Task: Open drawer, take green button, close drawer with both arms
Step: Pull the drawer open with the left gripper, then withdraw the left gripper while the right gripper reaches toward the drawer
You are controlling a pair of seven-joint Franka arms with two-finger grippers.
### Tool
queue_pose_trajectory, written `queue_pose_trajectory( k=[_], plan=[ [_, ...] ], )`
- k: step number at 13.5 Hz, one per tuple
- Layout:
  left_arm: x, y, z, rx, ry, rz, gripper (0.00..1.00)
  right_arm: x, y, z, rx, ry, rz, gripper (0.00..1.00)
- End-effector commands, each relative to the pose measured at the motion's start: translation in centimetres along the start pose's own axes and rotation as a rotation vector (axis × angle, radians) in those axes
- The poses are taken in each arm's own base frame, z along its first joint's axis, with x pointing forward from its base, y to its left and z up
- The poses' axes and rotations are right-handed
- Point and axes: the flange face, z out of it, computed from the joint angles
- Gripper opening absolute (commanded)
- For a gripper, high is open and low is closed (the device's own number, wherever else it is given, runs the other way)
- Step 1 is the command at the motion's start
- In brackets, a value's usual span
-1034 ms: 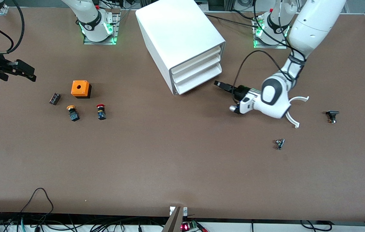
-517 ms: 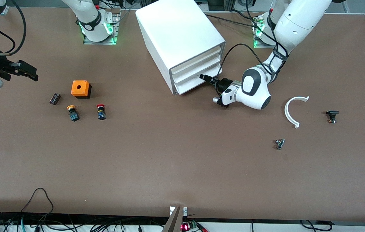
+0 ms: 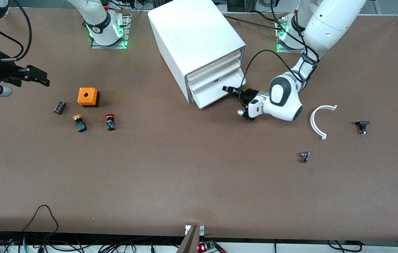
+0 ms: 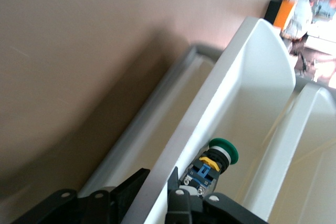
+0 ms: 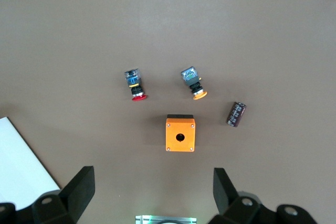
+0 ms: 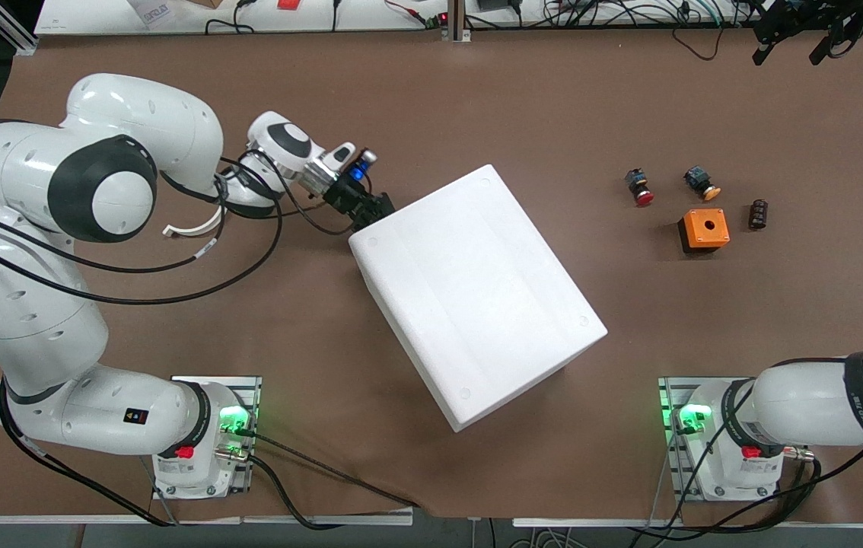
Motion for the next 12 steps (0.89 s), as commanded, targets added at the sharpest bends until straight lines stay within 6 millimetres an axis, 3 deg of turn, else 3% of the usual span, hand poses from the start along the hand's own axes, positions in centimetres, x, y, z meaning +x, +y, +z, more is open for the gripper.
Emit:
queue_pose_trajectory(
  k=[1,2,3,6,7,10,11,12],
  plan=[
    [2.1,-1.9,-6.6,0.065,0.174,-0.017,0.00,0.4,-1.5,0.8,0.010,-0.035,-0.040,1.00],
    [2.5,-1.8,-7.8,0.065,0.196,-0.012,0.00,0.5,-2.1,1.2,0.010,-0.042,-0.048,1.00],
    [2.4,-1.4,-8.5,0.066,0.211,-0.008,0.99,0.9,-2.2,1.9,0.009,-0.059,-0.049,1.00],
    [2.2,0.5,-11.2,0.069,0.263,0.015,1.00,1.7,-6.3,3.0,0.012,-0.056,-0.117,1.00],
    [2.0,1.2,-13.4,0.086,0.319,0.037,1.00,2.2,-8.5,3.3,0.007,-0.043,-0.154,1.00],
    [-1.0,4.7,-24.2,0.207,0.488,0.127,1.00,3.0,-14.8,3.4,0.041,-0.037,-0.252,1.00],
    [-2.3,5.4,-27.3,0.228,0.536,0.141,1.00,3.5,-16.3,3.6,0.048,-0.036,-0.279,1.00],
    [-3.3,6.5,-29.0,0.237,0.567,0.157,1.00,3.8,-17.9,3.8,0.047,-0.034,-0.323,1.00]
  ],
)
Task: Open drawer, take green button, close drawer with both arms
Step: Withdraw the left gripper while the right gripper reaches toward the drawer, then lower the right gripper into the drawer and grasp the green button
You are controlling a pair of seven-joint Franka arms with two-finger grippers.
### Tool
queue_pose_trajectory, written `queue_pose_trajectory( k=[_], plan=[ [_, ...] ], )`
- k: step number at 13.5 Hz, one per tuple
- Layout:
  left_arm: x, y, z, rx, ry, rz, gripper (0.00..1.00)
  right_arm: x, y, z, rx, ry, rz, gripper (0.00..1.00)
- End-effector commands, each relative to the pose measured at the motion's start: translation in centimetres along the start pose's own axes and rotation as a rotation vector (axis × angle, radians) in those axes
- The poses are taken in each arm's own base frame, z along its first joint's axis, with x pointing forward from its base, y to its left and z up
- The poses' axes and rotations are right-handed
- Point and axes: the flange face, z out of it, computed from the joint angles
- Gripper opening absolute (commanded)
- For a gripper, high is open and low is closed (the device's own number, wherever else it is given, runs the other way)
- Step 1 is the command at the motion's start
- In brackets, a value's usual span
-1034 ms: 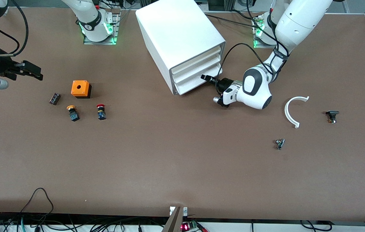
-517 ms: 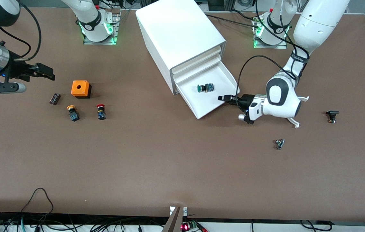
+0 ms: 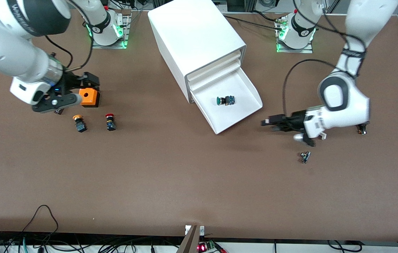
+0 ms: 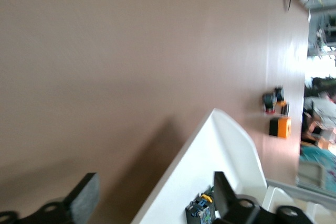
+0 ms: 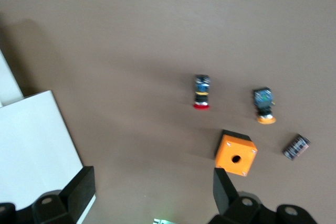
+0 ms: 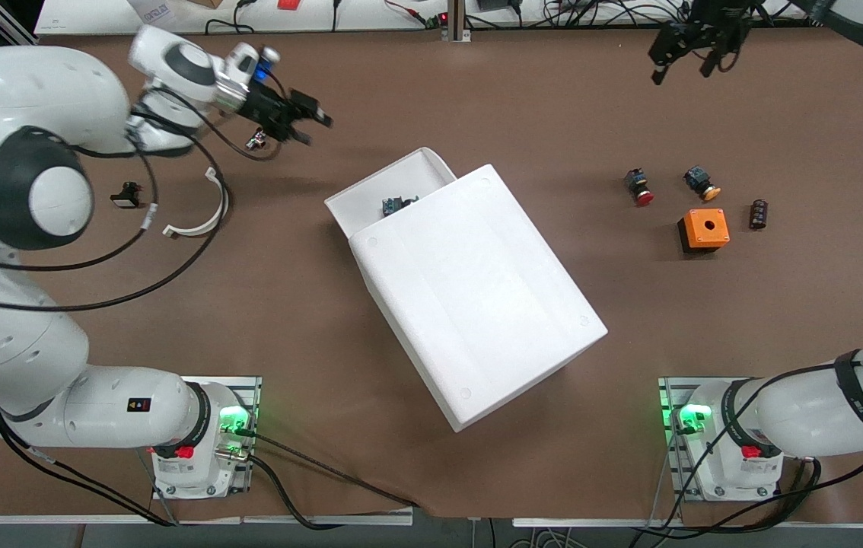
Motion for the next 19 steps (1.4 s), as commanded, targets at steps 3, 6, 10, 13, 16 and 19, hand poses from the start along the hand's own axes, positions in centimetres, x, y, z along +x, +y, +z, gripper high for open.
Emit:
queue_pose_trajectory(
  k=[3,6,10,13,16,19],
  plan=[
    [-2.0,2.0,-14.8,0.247,0.024,0.161,1.00,4.8,-8.0,2.0,0.026,0.049,-0.294,1.00],
    [-2.2,5.6,-24.0,0.459,-0.108,0.230,1.00,8.4,-15.8,4.6,0.061,0.120,-0.515,1.00],
    [-4.0,14.5,-28.7,0.730,-0.171,0.087,1.00,10.6,-26.7,7.8,0.115,0.161,-0.773,1.00],
    [-4.4,16.2,-27.1,0.830,-0.179,0.062,1.00,11.7,-31.1,11.4,0.140,0.239,-0.925,1.00],
    [-4.1,16.2,-26.3,0.884,-0.162,0.016,1.00,10.9,-36.1,14.9,0.113,0.275,-1.002,1.00],
    [-4.0,15.9,-26.6,0.881,-0.154,0.006,1.00,10.6,-39.4,19.7,0.068,0.288,-1.047,1.00]
  ],
)
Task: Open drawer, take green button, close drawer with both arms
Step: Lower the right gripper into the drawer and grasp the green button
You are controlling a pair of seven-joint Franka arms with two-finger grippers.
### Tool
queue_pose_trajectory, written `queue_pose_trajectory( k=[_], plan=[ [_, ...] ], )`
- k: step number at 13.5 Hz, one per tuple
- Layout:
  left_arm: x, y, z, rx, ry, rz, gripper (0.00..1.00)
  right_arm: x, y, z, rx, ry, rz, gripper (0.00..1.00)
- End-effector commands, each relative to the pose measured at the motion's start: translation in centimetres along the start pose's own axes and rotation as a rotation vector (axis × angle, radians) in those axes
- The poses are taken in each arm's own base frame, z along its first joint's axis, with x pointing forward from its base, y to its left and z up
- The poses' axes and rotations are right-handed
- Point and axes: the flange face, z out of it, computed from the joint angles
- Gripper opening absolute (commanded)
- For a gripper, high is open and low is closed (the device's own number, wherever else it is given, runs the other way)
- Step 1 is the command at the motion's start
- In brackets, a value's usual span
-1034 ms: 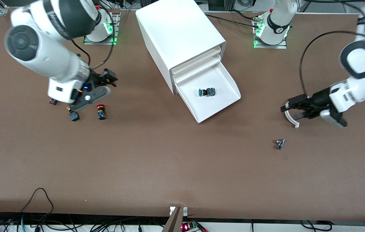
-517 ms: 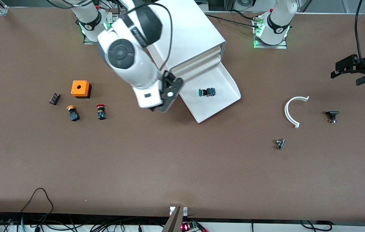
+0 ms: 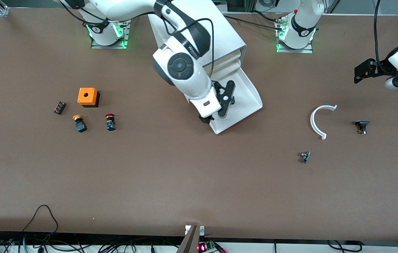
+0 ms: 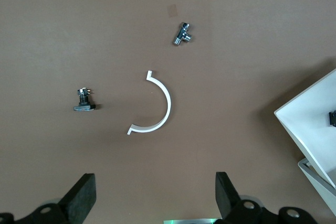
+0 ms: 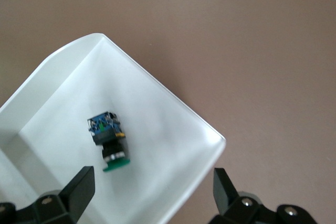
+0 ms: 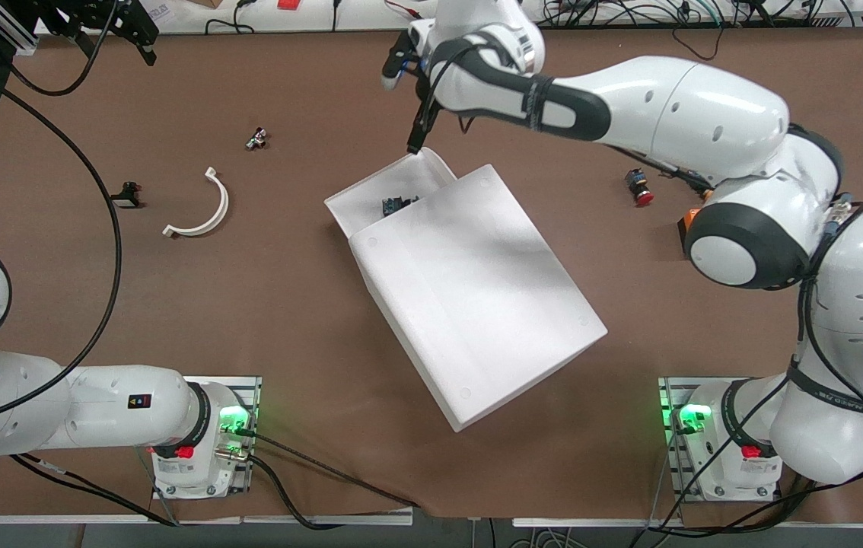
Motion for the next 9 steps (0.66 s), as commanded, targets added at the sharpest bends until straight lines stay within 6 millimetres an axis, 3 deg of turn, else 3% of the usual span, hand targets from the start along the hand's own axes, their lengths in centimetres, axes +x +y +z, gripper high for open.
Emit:
queue_pose_trajectory(
  k=[1,5,9],
  plan=[
    [0.0,-0.6,-0.3,0.026,0.018,-0.023,1.00,1.3,-1.4,3.6,-0.042,-0.010,-0.059,1.00],
    [0.0,-3.3,0.4,-0.062,0.015,-0.086,1.00,1.5,-4.2,7.9,-0.024,-0.073,-0.105,1.00],
    [0.0,-3.2,0.4,-0.062,0.015,-0.084,1.00,1.7,-7.0,10.2,-0.035,-0.143,-0.209,1.00]
  ],
)
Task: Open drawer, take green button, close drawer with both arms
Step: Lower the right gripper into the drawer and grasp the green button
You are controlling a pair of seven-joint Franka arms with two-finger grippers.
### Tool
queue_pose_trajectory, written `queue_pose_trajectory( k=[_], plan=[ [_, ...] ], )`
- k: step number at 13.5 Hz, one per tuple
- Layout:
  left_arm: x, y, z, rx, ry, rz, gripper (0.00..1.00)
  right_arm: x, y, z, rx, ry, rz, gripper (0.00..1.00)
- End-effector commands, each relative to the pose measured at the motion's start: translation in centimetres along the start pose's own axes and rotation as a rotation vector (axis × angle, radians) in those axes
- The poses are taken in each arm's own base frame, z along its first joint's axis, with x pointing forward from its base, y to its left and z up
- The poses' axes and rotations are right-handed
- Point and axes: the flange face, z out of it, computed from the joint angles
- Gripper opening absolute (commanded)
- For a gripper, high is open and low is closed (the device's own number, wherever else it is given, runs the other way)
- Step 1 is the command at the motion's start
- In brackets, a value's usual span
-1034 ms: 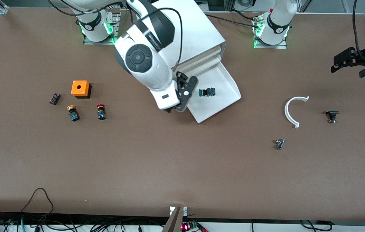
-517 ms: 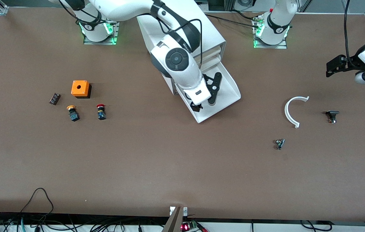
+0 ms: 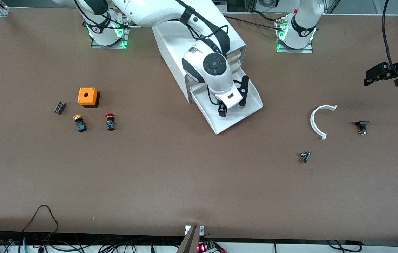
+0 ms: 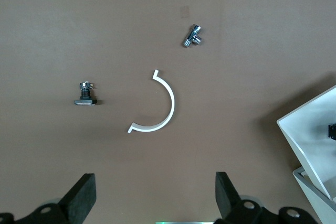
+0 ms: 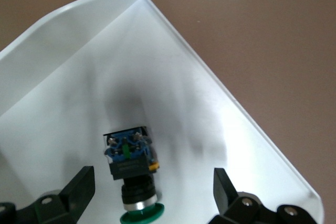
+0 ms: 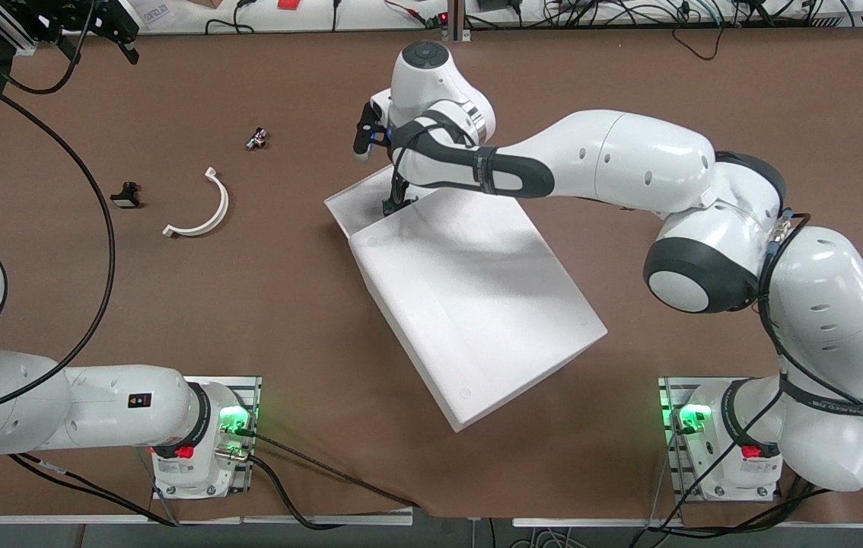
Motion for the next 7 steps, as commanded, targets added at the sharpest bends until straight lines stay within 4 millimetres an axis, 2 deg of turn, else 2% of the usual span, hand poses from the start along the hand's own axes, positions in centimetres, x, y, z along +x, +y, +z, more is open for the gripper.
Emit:
queue_pose_trajectory(
  k=[1,7],
  plan=[
    [0.1,0.2,-0.1,-0.021,0.011,-0.005,1.00,0.8,-1.2,0.3,-0.016,-0.041,-0.065,1.00],
    [0.1,0.3,-0.2,-0.020,0.014,-0.004,1.00,0.9,-2.1,2.6,-0.030,-0.088,-0.127,0.99]
  ],
)
